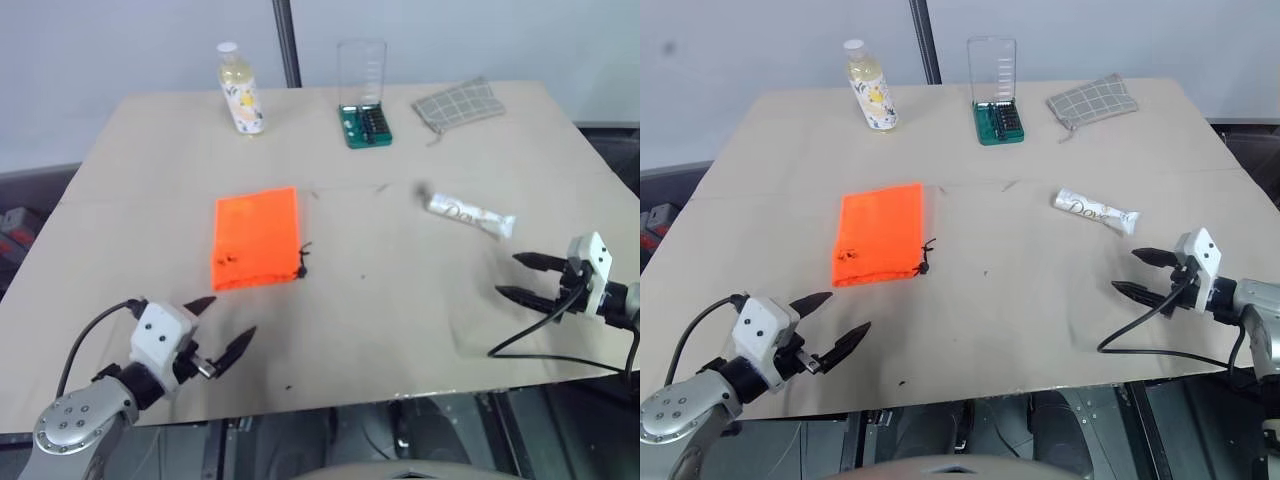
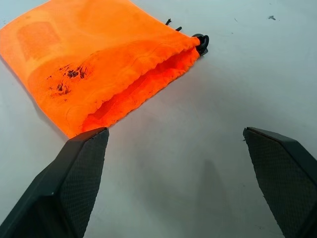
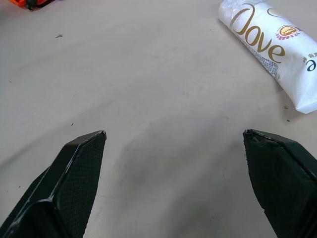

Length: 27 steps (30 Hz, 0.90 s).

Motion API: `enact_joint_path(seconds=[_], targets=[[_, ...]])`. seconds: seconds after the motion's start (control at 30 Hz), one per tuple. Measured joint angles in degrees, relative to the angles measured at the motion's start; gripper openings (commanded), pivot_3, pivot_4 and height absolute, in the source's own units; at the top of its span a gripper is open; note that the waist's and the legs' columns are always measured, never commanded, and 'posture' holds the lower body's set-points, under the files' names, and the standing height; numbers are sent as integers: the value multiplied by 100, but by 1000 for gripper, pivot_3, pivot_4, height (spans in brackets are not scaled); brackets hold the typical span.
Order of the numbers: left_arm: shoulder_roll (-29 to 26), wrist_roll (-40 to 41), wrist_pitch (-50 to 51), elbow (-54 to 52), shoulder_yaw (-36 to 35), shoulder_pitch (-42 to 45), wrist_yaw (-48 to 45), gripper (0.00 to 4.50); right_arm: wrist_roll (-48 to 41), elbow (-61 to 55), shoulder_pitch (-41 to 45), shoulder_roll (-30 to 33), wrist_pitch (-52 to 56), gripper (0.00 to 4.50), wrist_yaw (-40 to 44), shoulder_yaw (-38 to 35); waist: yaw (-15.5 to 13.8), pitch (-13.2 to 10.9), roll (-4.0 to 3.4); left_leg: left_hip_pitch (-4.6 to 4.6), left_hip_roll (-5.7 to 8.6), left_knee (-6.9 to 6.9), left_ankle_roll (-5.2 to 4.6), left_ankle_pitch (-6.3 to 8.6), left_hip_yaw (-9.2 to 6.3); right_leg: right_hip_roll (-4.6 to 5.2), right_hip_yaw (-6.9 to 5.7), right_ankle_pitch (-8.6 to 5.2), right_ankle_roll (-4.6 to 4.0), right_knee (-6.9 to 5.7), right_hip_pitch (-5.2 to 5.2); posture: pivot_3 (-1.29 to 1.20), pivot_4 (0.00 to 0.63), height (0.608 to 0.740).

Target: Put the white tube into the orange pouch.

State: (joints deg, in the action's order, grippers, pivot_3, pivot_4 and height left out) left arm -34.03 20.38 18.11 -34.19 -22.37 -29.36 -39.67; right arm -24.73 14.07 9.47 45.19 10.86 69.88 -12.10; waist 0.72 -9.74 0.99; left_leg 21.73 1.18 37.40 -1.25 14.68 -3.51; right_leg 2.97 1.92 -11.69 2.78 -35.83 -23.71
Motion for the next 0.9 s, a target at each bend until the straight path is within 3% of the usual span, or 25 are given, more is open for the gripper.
enact_joint_path(seconds=[0.9], targets=[[-19,-161,-370,508,53,456,-60,4500,-79,-1,-123,-21,-122,4463,-28,-8,-2,0,0,-1,0,0,0,0,1,0,1,1,-1,-1,0,0,150,740]])
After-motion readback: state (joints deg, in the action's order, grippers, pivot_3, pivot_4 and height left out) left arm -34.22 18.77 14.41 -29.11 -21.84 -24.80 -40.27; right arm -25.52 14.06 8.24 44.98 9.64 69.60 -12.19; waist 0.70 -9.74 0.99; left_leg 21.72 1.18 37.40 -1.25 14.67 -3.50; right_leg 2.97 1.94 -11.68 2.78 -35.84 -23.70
